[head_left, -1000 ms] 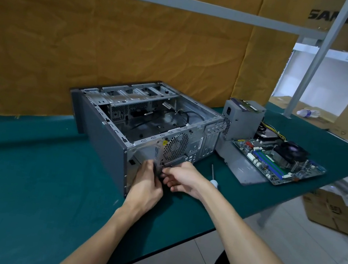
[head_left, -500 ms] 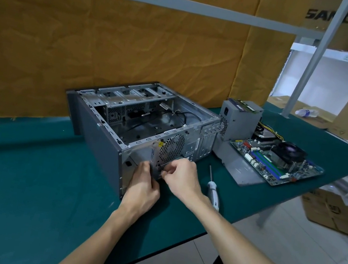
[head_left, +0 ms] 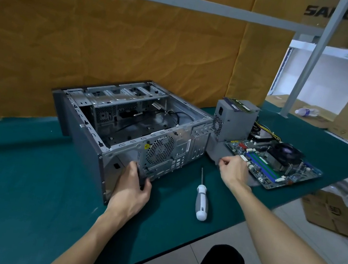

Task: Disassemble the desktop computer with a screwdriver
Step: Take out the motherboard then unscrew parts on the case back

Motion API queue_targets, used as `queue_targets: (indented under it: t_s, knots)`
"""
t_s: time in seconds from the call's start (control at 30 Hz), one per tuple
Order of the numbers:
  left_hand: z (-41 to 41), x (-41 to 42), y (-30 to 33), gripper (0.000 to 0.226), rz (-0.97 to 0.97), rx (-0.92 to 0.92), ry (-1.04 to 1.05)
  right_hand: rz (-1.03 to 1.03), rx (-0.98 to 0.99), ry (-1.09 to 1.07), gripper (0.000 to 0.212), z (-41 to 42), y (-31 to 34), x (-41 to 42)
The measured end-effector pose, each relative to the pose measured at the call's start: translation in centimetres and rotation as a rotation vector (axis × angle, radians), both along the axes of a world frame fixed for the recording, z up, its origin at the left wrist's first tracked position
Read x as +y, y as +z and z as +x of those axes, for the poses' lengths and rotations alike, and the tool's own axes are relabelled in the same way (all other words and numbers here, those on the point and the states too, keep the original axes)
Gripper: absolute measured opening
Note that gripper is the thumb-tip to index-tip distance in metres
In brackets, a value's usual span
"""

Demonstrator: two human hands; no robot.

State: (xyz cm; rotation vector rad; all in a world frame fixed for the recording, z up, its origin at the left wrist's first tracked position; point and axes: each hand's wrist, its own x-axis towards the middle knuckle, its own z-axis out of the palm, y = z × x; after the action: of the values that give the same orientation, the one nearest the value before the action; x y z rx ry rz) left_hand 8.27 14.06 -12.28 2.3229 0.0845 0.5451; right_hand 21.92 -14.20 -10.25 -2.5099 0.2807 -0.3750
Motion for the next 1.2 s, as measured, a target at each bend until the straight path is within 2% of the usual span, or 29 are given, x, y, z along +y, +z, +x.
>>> queue_targets:
  t_s: [0.23,0.3,0.43,0.57,0.63,0.7,0.77,0.83,0.87,0.93,1.0,1.2]
  knots:
    - [0.1,-0.1,0.1,0.029,0.012,0.016,0.033,-0.126,0.03,0.015,0.015,2.2,-0.3,-0.8]
    - [0.1,-0.2,0.1,0.029,0.025,0.017,0.031,-0.077,0.046,0.057,0.017,2.0,-0.4,-1.2]
    - [0.1,-0.2,0.3,0.027,0.02,0.015,0.016,0.167,-0.021,0.091,0.031,-0.8,0.2,-1.7]
    - [-0.2,-0.1,0.4,0.024,0.014,0.013,0.0,0.184,-0.13,0.191,0.019,-6.2,1.3,1.3]
    - [-0.3,0.0,0.4,0.023,0.001,0.011,-0.012,0.18,-0.062,0.328,0.015,-8.5,1.9,4.0]
    - [-0.4,0.2,0.3,0.023,-0.012,0.011,-0.024,0.026,0.053,0.359,0.009,-10.3,2.3,6.4]
    - [-0.4,0.3,0.2,0.023,-0.032,0.019,-0.029,-0.299,0.076,0.189,0.035,-11.6,2.2,7.3]
    - [-0.3,0.4,0.1,0.023,-0.056,0.028,-0.033,-0.442,0.133,0.042,0.057,-12.6,2.2,7.0]
    - [-0.2,0.4,0.1,0.024,-0.076,0.036,-0.03,-0.411,0.201,0.027,0.058,-12.9,2.3,6.8]
    - [0.0,0.4,0.0,0.033,-0.151,0.067,-0.02,-0.322,0.32,0.065,0.042,-13.1,2.1,6.2]
    - [0.1,0.4,0.0,0.037,-0.239,0.089,-0.023,-0.264,0.314,0.119,0.028,-13.4,1.9,5.8]
    - [1.2,-0.3,1.2,0.026,-0.526,0.148,-0.057,0.087,0.291,0.252,0.025,-16.0,1.8,5.0]
